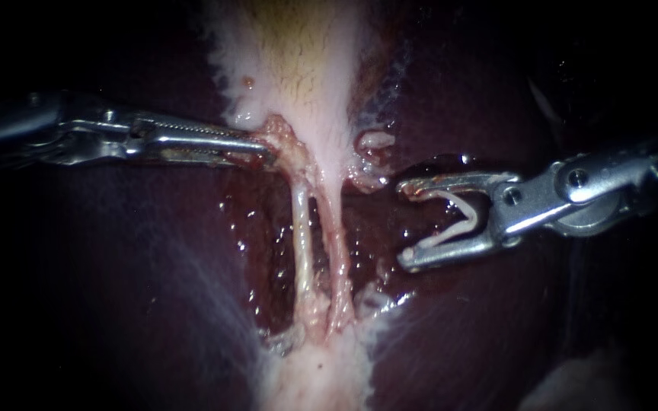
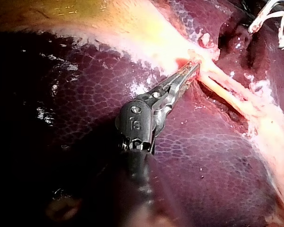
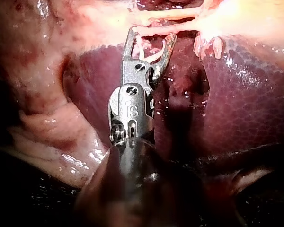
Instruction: Clipping first clip left tube
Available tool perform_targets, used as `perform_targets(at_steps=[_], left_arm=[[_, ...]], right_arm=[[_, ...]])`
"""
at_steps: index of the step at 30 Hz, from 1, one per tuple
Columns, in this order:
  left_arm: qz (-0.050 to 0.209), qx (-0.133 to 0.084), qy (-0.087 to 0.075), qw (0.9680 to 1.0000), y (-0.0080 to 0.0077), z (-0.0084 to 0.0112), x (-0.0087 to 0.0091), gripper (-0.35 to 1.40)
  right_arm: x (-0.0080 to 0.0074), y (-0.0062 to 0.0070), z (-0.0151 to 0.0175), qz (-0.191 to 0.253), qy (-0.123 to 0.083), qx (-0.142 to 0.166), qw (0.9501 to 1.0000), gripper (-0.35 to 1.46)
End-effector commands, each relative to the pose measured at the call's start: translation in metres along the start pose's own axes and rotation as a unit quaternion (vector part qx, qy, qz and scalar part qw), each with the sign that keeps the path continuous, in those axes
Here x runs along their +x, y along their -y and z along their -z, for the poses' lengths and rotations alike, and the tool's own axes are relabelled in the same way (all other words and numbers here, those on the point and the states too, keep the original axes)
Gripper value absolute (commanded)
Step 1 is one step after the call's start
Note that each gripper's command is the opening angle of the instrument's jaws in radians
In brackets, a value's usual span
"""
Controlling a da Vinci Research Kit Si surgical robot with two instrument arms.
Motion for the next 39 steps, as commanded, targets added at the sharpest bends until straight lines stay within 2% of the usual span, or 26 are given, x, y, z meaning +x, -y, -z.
perform_targets(at_steps=[1, 9, 13, 17, 20, 23, 33, 39], left_arm=[[0.000, 0.000, 0.000, 1.0000, 0.0000, -0.0002, 0.0000, -0.35], [0.000, -0.002, 0.000, 1.0000, 0.0000, 0.0005, 0.0001, -0.35], [0.003, 0.000, 0.000, 1.0000, 0.0000, 0.0029, 0.0009, -0.35], [0.009, 0.013, -0.001, 0.9999, 0.0000, 0.0067, 0.0026, -0.35], [0.012, 0.018, -0.011, 0.9997, -0.0001, 0.0091, 0.0039, -0.35], [0.008, 0.020, -0.015, 0.9996, -0.0006, 0.0105, 0.0050, -0.35], [0.009, 0.024, -0.020, 0.9995, -0.0022, 0.0111, 0.0057, -0.35], [0.007, 0.024, -0.020, 0.9995, -0.0030, 0.0109, 0.0059, -0.35]], right_arm=[[0.0000, 0.0000, 0.0001, 0.000, 0.000, 0.001, 1.0000, 0.49], [-0.0001, 0.0000, 0.0001, 0.000, 0.000, 0.001, 1.0000, 0.49], [0.0000, 0.0000, 0.0001, 0.000, 0.000, 0.001, 1.0000, 0.49], [0.0000, 0.0000, 0.0001, 0.000, 0.000, 0.001, 1.0000, 0.49], [0.0000, 0.0001, 0.0001, 0.000, 0.000, 0.001, 1.0000, 0.49], [0.0000, 0.0001, 0.0001, 0.000, 0.000, 0.001, 1.0000, 0.49], [0.0002, 0.0003, -0.0003, 0.000, 0.000, 0.001, 1.0000, 0.49], [0.0009, 0.0013, -0.0033, 0.002, 0.002, 0.014, 0.9999, 0.49]])
